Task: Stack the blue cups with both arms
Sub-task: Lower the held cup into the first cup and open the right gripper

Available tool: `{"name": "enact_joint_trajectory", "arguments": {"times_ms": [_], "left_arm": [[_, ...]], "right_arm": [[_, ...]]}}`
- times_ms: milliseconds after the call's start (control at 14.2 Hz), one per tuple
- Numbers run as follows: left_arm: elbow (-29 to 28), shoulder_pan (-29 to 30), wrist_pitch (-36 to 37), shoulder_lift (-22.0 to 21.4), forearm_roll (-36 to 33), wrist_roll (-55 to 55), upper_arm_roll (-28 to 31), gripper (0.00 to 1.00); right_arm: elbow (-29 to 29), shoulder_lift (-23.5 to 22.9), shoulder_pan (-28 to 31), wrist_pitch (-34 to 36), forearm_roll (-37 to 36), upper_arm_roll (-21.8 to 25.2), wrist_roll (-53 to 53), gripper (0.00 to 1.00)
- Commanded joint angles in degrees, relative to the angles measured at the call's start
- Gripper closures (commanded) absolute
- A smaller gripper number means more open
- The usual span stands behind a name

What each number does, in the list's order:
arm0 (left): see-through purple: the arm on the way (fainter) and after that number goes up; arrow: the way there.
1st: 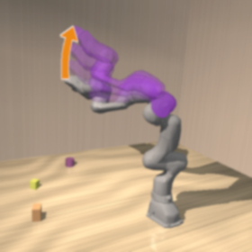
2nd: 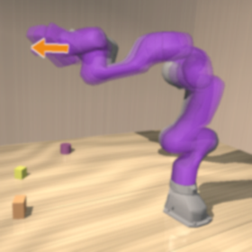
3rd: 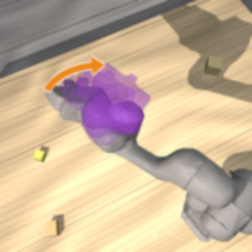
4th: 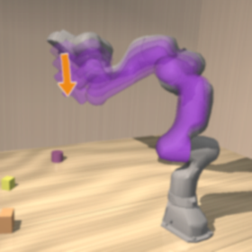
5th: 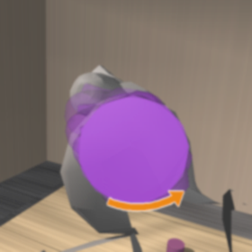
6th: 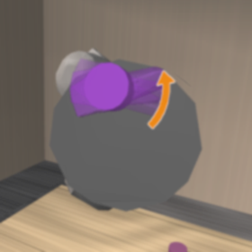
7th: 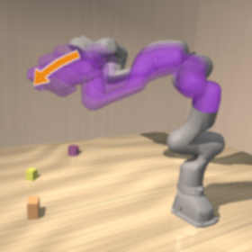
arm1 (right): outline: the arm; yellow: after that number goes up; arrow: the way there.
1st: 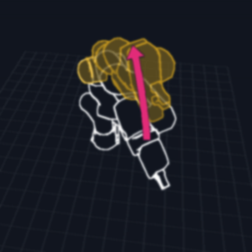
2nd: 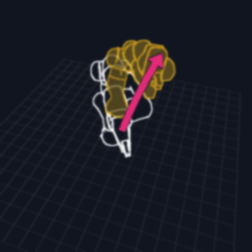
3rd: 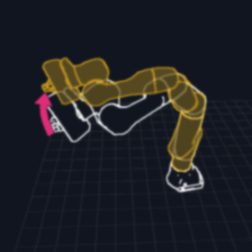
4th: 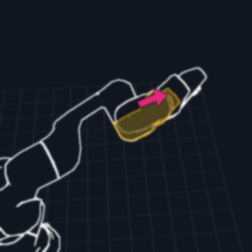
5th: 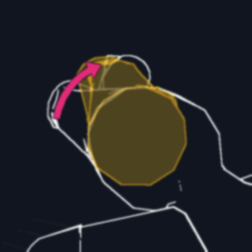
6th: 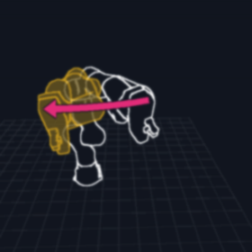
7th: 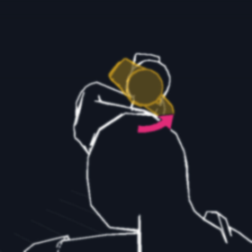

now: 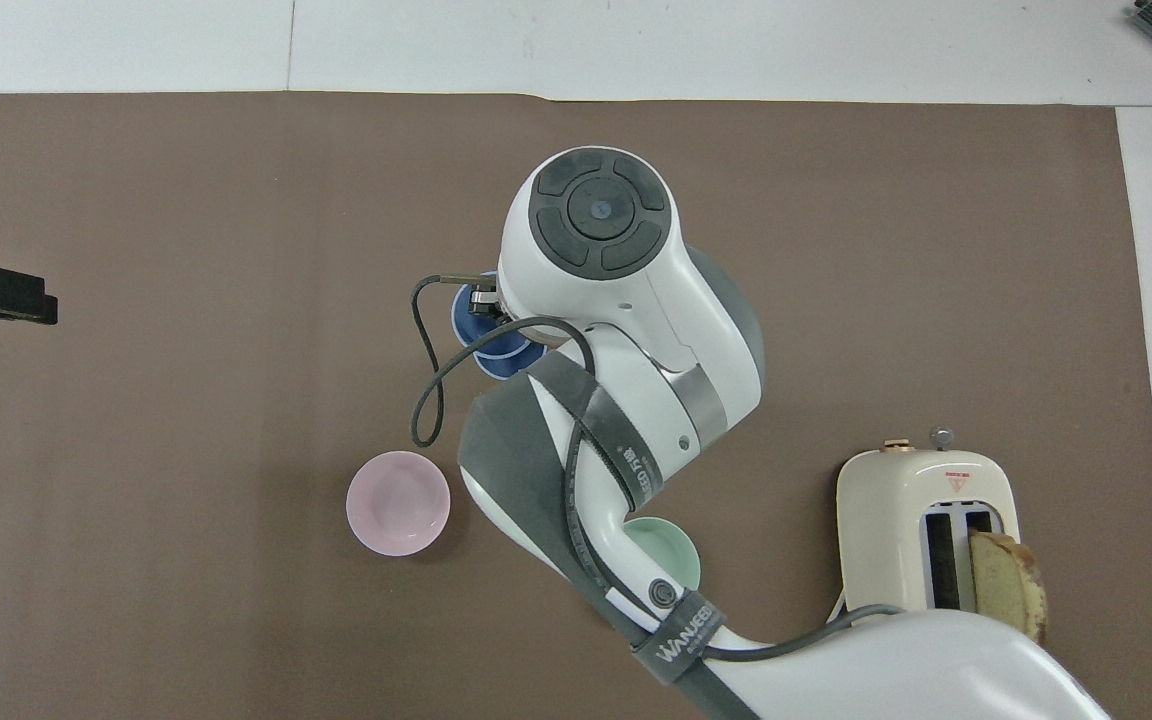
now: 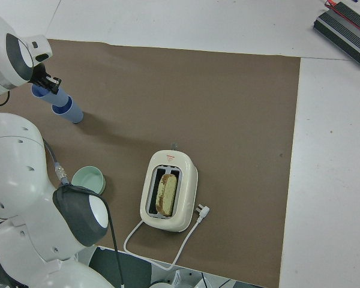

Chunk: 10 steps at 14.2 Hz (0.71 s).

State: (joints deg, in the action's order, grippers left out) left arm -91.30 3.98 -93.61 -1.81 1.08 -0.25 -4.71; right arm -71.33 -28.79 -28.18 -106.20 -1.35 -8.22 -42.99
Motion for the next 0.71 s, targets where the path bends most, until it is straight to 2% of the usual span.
{"name": "enact_joint_trajectory", "arguments": {"times_ms": [0,636], "left_arm": [[0.2,0.0,1.1,-0.6,-0.7,-0.1,0.1,0.0],[0.2,-0.7,1.0,-0.6,-0.7,-0.1,0.1,0.0]], "right_arm": [[0.5,-0.2,0.1,0.1,-1.1,-0.4,-0.9,1.0],[0.3,-0.2,0.3,-0.6,-0.2,-0.4,-0.5,1.0]]}}
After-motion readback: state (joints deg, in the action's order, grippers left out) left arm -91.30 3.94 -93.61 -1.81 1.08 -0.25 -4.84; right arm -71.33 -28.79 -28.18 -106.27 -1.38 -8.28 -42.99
